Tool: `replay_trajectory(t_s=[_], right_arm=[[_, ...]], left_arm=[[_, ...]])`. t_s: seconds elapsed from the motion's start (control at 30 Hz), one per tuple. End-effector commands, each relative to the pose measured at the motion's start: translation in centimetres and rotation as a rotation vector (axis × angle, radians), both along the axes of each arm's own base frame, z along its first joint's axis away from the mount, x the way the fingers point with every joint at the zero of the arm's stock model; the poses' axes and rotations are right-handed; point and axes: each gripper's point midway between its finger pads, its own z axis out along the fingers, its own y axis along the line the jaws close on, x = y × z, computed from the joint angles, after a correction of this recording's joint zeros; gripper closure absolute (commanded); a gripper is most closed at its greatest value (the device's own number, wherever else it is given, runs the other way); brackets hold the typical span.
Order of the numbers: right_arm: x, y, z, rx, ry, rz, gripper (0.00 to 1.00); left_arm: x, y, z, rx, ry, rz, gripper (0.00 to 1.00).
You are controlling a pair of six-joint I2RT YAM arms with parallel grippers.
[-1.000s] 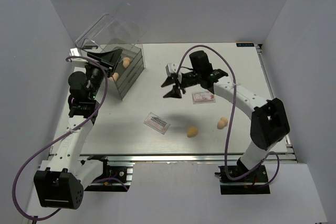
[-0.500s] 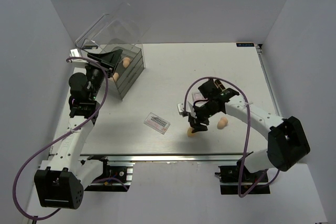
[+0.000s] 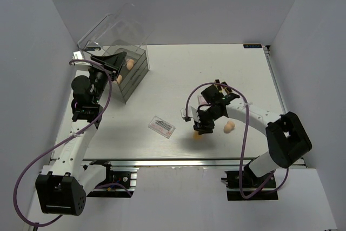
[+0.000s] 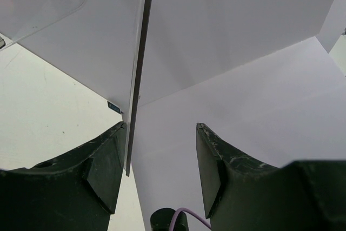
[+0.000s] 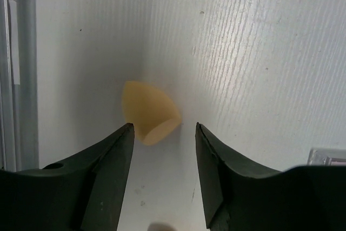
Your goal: Organize the makeup
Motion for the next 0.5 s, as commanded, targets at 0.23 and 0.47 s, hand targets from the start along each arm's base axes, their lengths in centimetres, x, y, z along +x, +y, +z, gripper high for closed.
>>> replay_trajectory(t_s=[0.23, 0.47], right_arm=[[-1.7, 0.4, -2.5, -0.039, 0.038, 0.048, 0.51], [-3.0, -1.0, -4.0, -0.116, 0.1, 0.085, 0.71]], left_arm=[[-1.3, -0.6, 2.2, -0.005, -0.076, -0.04, 0.38], [-1.2, -0.6, 2.2, -0.004, -0.073, -0.042, 0.38]])
